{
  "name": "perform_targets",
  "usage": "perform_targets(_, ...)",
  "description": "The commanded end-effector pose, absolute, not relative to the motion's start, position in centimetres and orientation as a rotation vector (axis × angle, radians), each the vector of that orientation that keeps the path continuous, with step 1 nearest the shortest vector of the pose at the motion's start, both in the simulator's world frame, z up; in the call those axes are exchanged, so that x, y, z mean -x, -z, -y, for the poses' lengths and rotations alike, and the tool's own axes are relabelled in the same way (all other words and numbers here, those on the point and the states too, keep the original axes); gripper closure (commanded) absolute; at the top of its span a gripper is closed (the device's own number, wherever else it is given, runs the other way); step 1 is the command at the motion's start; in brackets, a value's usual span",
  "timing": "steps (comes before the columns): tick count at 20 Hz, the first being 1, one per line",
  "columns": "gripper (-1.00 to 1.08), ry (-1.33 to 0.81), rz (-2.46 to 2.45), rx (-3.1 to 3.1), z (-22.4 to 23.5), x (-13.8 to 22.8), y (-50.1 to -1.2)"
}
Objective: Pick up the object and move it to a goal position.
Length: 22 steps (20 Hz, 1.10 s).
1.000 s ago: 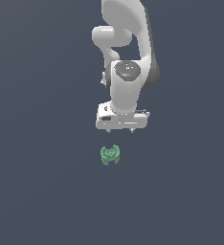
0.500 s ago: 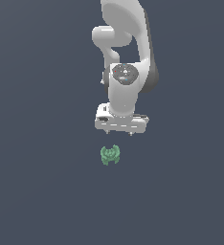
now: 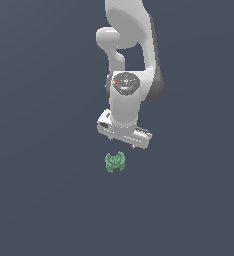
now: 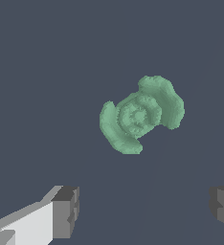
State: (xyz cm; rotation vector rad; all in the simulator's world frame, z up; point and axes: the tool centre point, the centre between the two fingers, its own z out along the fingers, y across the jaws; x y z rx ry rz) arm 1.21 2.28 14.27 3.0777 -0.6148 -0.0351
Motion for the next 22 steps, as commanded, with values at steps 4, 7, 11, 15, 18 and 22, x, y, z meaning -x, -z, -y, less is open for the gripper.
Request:
perform_targets(4, -0.92, 0.033, 0.870, -3.017, -1.8, -2.0, -13.7)
perform_targets(7, -0.92, 0.031, 1.005, -2.975, -1.5, -2.4, -13.5)
perform_targets(11, -0.92, 0.028, 1.181, -2.910, -1.1, -2.9, -13.1)
perform_targets(15, -0.92, 0.025, 1.352, -2.835, -0.7, -3.5, -12.7)
perform_targets(18, -0.92, 0.021, 1.477, -2.772, -0.4, -3.9, -12.5)
perform_targets(22, -0.92, 0.016, 1.638, -2.680, -0.1, -4.4, -12.1)
